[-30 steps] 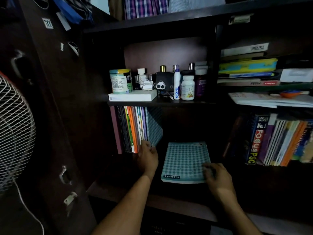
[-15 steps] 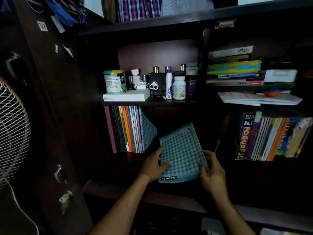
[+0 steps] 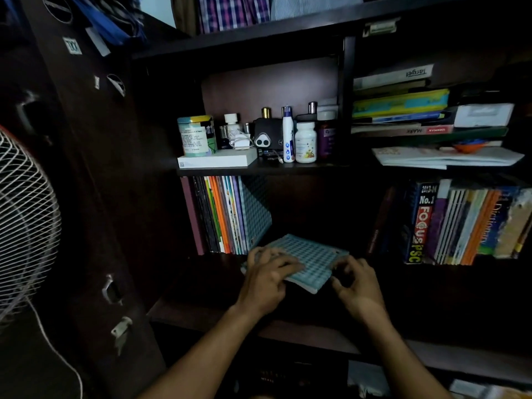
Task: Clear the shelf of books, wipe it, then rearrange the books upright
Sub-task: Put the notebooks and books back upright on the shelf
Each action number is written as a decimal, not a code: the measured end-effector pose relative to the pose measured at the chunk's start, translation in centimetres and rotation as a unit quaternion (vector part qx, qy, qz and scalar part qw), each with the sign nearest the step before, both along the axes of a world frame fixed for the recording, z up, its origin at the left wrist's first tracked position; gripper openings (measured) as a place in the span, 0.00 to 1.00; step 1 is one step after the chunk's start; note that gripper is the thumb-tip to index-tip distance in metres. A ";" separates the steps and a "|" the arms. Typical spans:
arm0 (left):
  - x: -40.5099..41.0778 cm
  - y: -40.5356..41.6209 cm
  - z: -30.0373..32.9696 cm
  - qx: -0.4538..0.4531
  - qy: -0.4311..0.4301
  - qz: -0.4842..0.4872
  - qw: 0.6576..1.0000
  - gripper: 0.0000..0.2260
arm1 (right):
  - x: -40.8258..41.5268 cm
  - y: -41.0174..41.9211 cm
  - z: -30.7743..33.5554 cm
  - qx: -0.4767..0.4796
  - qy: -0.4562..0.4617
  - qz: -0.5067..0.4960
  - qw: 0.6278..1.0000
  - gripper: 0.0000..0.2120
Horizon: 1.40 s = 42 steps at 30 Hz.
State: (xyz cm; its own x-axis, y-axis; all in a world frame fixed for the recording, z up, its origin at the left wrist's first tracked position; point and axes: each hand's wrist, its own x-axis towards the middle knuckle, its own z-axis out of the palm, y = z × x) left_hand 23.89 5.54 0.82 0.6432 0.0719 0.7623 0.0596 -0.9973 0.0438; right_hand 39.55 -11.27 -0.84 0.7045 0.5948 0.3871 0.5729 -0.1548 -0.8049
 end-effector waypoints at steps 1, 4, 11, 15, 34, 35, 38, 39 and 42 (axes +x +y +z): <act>-0.3 0.1 0.9 -0.002 -0.031 0.013 0.999 0.21 | 0.1 0.1 0.0 -0.044 -0.035 -0.023 0.998 0.18; -1.2 1.0 4.9 -0.013 -0.123 0.043 0.991 0.15 | 0.2 0.3 -0.3 -0.114 -0.104 -0.011 0.988 0.24; 0.6 -2.4 6.8 -0.448 -0.173 0.049 0.876 0.28 | -1.5 -0.1 0.7 -0.086 -0.136 0.099 0.982 0.15; 1.5 -6.8 3.8 -0.459 -0.048 -0.043 0.886 0.47 | -2.4 -0.5 0.8 -0.095 -0.176 0.150 0.968 0.20; 2.7 5.9 3.3 -0.379 -0.068 0.260 0.886 0.20 | -1.7 1.0 0.2 -0.256 -0.168 0.147 0.940 0.32; 2.7 5.5 3.0 -0.365 -0.076 0.279 0.885 0.22 | -1.7 1.0 0.3 -0.255 -0.168 0.147 0.941 0.32; 2.2 4.5 1.3 -0.384 -0.080 0.316 0.864 0.21 | -1.7 1.0 0.5 -0.261 -0.170 0.148 0.939 0.31; 2.0 4.6 0.6 -0.394 -0.073 0.313 0.861 0.19 | -1.8 1.0 0.7 -0.262 -0.172 0.149 0.938 0.30; 2.1 5.6 -0.7 -0.391 -0.081 0.289 0.870 0.15 | -1.9 1.1 0.8 -0.267 -0.172 0.147 0.937 0.29</act>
State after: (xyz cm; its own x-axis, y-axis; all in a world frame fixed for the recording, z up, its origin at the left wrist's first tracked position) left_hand 25.96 11.11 0.13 0.2161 0.8852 0.4119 0.4716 -0.4640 0.7499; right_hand 37.67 -10.18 0.00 0.3685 0.9169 0.1531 0.8656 -0.2784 -0.4163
